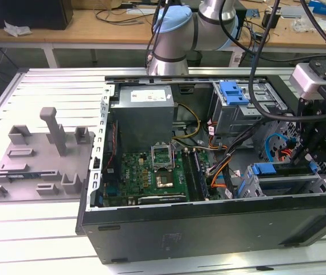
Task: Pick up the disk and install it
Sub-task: 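Insert the first disk wire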
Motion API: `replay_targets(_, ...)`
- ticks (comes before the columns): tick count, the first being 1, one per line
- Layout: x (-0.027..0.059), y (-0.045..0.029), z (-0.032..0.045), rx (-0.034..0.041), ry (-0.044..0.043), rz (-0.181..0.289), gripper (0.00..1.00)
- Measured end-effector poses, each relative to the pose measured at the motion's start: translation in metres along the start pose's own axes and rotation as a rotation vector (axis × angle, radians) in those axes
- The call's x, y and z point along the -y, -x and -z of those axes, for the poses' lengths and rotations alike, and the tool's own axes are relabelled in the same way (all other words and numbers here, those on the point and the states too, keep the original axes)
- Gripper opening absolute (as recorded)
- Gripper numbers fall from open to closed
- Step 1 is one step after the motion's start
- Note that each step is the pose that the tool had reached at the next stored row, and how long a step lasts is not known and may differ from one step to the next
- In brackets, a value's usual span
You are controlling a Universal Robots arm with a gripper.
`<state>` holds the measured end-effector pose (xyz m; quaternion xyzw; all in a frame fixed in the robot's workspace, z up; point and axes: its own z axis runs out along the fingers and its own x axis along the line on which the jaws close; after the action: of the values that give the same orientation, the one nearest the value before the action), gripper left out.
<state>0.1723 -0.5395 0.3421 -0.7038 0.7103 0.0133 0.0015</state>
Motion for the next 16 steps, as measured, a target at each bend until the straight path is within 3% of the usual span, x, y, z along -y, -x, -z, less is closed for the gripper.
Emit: replay_targets(16,-0.0001,0.0007,0.0034,-0.0002,0.0,0.0,0.16)
